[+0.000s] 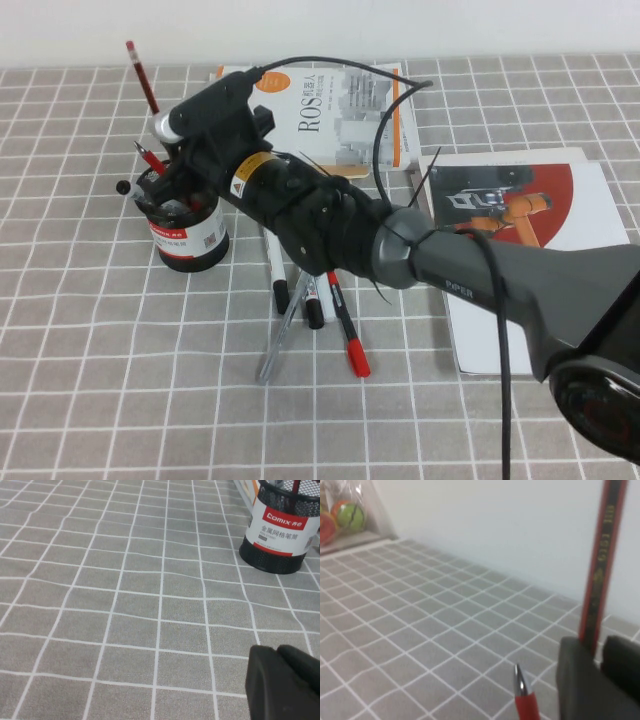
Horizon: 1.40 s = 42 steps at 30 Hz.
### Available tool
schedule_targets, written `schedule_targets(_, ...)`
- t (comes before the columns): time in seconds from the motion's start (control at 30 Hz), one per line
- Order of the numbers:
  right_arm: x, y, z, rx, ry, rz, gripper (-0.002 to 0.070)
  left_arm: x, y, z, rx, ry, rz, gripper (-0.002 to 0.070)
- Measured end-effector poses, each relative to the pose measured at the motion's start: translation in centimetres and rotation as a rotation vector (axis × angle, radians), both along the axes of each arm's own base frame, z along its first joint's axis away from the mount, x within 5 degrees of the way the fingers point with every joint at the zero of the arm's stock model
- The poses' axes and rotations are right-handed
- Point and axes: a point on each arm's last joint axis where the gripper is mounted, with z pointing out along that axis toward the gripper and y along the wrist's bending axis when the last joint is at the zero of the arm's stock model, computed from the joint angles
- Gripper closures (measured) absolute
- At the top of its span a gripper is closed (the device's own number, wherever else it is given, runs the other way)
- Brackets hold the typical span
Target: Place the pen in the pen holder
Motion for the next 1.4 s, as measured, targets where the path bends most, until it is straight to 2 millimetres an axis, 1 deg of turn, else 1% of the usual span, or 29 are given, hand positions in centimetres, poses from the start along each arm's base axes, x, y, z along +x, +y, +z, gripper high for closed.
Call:
schedule_targets(0.07, 0.0, 0.0, 0.0, -0.002, 0.001, 0.000, 0.0486, 0.0, 0.0, 0.0, 0.000, 0.000, 0.000, 0.0680)
schedule_targets(0.13, 0.0, 0.0, 0.0, -0.002, 0.001, 0.000, 0.0393, 0.0, 0.0, 0.0, 0.000, 0.000, 0.000, 0.0680)
schedule_targets(0.17, 0.1, -0.1, -0.1, -0.007, 0.003, -0.001, 0.0335, 0.0, 0.0, 0.0, 0.000, 0.000, 0.000, 0.0680)
schedule_targets(0.23, 0.1, -0.2, 0.0, -0.019, 0.015, -0.002, 0.0271, 0.0, 0.0, 0.0, 0.000, 0.000, 0.000, 0.0680)
schedule_targets(0.3, 0.1, -0.4, 0.2, -0.048, 0.042, -0.007, 0.0257, 0.0, 0.0, 0.0, 0.000, 0.000, 0.000, 0.0680)
schedule_targets(0.33, 0.2, -0.7, 0.5, -0.063, 0.054, -0.010, 0.0263, 0.0, 0.0, 0.0, 0.000, 0.000, 0.000, 0.0680)
schedule_targets(0.37, 0.1, -1.0, 0.9, -0.081, 0.072, -0.014, 0.0288, 0.0, 0.0, 0.0, 0.000, 0.000, 0.000, 0.0680)
schedule_targets(0.4, 0.0, -1.3, 1.7, -0.095, 0.086, -0.017, 0.0335, 0.0, 0.0, 0.0, 0.000, 0.000, 0.000, 0.0680)
schedule_targets(0.5, -0.6, -2.5, 4.2, -0.147, 0.157, -0.028, 0.0543, 0.0, 0.0, 0.0, 0.000, 0.000, 0.000, 0.0680)
schedule_targets(0.53, -1.0, -3.1, 5.8, -0.139, 0.176, -0.033, 0.0591, 0.0, 0.0, 0.0, 0.000, 0.000, 0.000, 0.0680)
schedule_targets(0.57, -1.4, -3.7, 7.1, -0.129, 0.190, -0.035, 0.0631, 0.0, 0.0, 0.0, 0.000, 0.000, 0.000, 0.0680)
schedule_targets(0.63, -2.6, -4.8, 9.1, -0.098, 0.195, -0.035, 0.0662, 0.0, 0.0, 0.0, 0.000, 0.000, 0.000, 0.0680)
schedule_targets(0.73, -4.6, -6.9, 11.7, -0.034, 0.154, -0.038, 0.0680, 0.0, 0.0, 0.0, 0.000, 0.000, 0.000, 0.0680)
schedule_targets(0.77, -5.5, -7.7, 11.6, -0.013, 0.140, -0.042, 0.0682, 0.0, 0.0, 0.0, 0.000, 0.000, 0.000, 0.0680)
schedule_targets(0.8, -6.3, -8.6, 12.2, 0.012, 0.118, -0.045, 0.0685, 0.0, 0.0, 0.0, 0.000, 0.000, 0.000, 0.0680)
schedule_targets(0.9, -8.9, -11.4, 11.9, 0.070, 0.061, -0.056, 0.0687, 0.0, 0.0, 0.0, 0.000, 0.000, 0.000, 0.0680)
schedule_targets(1.0, -11.8, -14.2, 11.3, 0.116, -0.031, -0.054, 0.0688, 0.0, 0.0, 0.0, 0.000, 0.000, 0.000, 0.0680)
schedule_targets(1.07, -13.9, -15.8, 11.6, 0.110, -0.105, -0.029, 0.0688, 0.0, 0.0, 0.0, 0.000, 0.000, 0.000, 0.0680)
schedule_targets(1.13, -15.6, -17.1, 12.1, 0.083, -0.150, 0.005, 0.0688, 0.0, 0.0, 0.0, 0.000, 0.000, 0.000, 0.0680)
schedule_targets(1.2, -17.3, -18.4, 13.0, 0.081, -0.157, 0.034, 0.0688, 0.0, 0.0, 0.0, 0.000, 0.000, 0.000, 0.0680)
schedule_targets(1.27, -18.8, -19.6, 13.5, 0.093, -0.124, 0.054, 0.0689, 0.0, 0.0, 0.0, 0.000, 0.000, 0.000, 0.0680)
schedule_targets(1.33, -19.9, -20.6, 13.6, 0.094, -0.083, 0.062, 0.0689, 0.0, 0.0, 0.0, 0.000, 0.000, 0.000, 0.0680)
schedule_targets(1.4, -21.0, -21.5, 13.9, 0.085, -0.079, 0.069, 0.0688, 0.0, 0.0, 0.0, 0.000, 0.000, 0.000, 0.0680)
